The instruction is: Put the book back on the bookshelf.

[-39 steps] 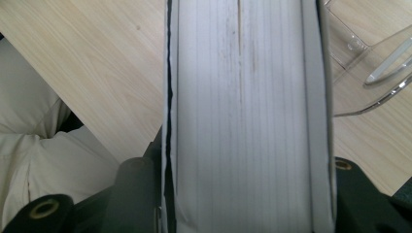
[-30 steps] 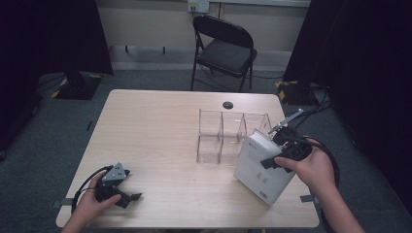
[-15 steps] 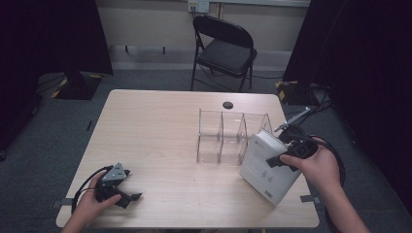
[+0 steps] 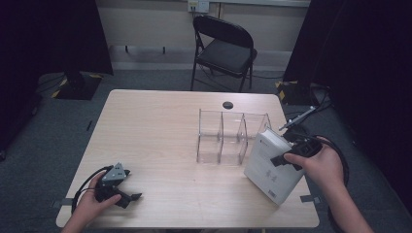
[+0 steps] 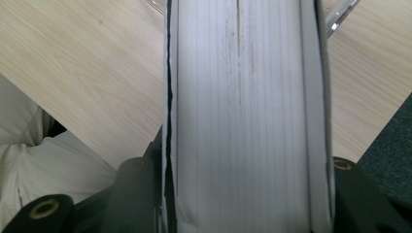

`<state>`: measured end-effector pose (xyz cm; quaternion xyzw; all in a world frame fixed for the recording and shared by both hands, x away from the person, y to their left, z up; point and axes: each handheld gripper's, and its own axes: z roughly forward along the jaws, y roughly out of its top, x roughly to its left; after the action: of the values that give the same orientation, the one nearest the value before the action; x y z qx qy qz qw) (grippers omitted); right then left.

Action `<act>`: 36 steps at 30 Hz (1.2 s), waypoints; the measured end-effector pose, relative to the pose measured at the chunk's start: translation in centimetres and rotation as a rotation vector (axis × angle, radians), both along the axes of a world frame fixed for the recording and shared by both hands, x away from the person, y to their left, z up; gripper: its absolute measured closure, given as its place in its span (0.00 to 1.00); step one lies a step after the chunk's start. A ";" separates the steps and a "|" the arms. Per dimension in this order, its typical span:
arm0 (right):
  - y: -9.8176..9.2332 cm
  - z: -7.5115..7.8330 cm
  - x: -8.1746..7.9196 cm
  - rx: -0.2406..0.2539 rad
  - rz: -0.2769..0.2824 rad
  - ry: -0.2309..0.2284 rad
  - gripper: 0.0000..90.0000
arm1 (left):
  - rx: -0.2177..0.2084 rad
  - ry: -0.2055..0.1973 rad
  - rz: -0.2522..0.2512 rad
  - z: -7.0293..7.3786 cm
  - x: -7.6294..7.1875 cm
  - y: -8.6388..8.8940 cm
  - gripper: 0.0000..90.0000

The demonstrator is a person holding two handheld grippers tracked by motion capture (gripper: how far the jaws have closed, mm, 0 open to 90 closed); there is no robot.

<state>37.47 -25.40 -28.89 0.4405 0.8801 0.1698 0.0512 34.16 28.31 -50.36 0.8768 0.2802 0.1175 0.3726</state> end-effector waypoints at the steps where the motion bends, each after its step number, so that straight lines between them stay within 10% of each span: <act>1: -0.1 0.0 0.0 0.001 0.002 0.008 0.58 | 0.001 -0.001 -0.001 0.0 0.0 0.0 0.00; 36: -0.6 0.2 1.7 -0.019 -0.092 -0.006 0.58 | 0.000 0.006 -0.001 0.0 0.0 0.0 0.00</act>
<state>39.18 -26.00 -28.66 0.4794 0.8603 0.1603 0.0658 34.14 28.31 -50.33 0.8773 0.2811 0.1147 0.3717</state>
